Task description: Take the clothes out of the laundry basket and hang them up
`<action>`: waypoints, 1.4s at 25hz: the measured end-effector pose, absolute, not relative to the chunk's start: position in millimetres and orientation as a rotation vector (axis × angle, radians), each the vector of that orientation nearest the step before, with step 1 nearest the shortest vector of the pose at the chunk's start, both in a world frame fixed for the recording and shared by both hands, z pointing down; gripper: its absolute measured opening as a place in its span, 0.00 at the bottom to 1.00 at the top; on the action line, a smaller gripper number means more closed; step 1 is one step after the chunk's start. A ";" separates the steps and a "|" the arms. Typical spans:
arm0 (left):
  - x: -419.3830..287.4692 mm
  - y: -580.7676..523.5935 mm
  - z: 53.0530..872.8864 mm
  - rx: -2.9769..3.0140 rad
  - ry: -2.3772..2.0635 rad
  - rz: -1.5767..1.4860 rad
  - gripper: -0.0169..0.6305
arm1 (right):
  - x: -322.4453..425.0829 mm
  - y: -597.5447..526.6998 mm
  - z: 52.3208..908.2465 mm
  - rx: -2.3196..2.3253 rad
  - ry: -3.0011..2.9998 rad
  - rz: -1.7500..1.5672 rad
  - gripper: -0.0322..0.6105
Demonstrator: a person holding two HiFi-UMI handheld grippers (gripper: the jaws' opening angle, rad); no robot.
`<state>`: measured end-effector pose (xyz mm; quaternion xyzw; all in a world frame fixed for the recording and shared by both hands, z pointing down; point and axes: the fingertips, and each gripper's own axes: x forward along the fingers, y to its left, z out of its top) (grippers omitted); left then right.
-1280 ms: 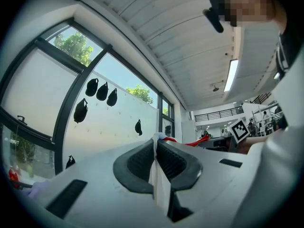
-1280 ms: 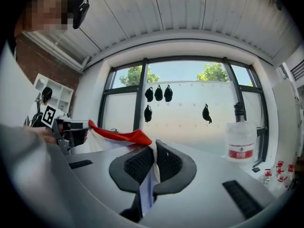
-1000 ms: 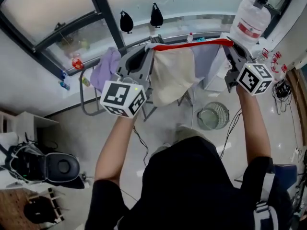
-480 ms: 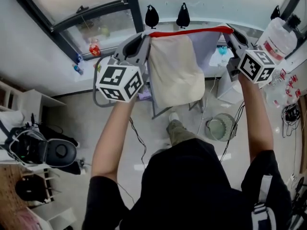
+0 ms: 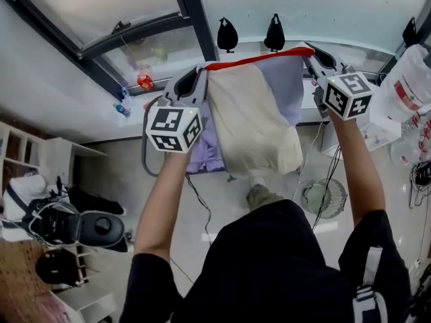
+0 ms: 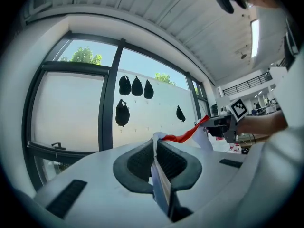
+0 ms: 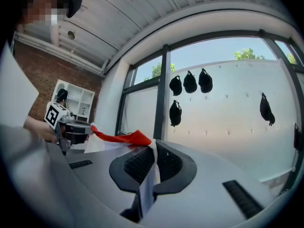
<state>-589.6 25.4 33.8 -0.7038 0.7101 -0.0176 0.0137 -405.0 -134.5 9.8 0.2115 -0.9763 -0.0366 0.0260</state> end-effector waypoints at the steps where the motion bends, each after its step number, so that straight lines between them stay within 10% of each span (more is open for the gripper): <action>1: -596.1 15.3 40.1 -2.200 2.224 -0.057 0.05 | -411.6 -145.1 16.6 0.648 -3.005 -0.101 0.05; 35: -739.3 -228.2 340.4 -2.324 2.747 -0.463 0.05 | -560.3 -379.8 342.2 0.370 -2.579 0.257 0.05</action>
